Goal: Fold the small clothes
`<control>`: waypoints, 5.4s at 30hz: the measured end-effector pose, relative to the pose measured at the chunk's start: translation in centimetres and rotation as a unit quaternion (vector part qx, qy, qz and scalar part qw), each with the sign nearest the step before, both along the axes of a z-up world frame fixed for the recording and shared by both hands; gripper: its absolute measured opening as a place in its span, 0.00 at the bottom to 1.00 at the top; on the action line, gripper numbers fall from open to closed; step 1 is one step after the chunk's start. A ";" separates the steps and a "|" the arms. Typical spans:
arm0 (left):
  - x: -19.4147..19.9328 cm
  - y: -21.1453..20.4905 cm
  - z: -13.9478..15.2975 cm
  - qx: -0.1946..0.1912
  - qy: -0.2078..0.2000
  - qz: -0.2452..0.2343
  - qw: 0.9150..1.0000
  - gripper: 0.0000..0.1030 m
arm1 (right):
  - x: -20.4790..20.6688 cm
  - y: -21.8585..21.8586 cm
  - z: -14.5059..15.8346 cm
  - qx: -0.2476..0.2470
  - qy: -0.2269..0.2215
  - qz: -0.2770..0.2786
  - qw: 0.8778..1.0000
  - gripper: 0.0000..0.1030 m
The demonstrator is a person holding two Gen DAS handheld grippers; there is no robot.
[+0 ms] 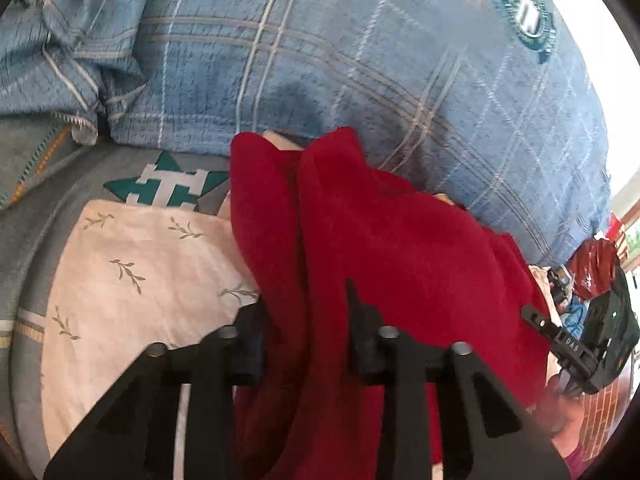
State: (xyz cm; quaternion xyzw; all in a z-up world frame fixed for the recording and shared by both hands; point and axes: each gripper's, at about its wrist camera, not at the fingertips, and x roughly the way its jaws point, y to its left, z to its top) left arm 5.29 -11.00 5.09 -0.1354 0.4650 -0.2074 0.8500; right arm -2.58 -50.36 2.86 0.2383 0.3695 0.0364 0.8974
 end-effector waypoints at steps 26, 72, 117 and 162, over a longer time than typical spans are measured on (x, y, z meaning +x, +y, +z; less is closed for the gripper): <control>-11.8 6.8 -0.2 0.011 -0.004 0.041 0.999 0.60 | -8.0 7.5 8.5 -0.089 -0.020 0.046 0.995 0.38; -11.7 7.3 -1.6 0.025 -0.013 0.027 0.999 0.81 | 7.9 36.7 0.6 -0.211 0.074 0.271 0.936 0.39; -15.0 4.4 -0.2 -0.004 -0.090 -0.085 0.992 0.64 | 5.4 29.8 5.1 -0.144 0.058 0.240 0.958 0.22; -19.8 -12.1 4.0 0.065 -0.114 -0.250 0.959 0.60 | -12.2 3.1 7.5 -0.017 -0.008 0.078 0.997 0.51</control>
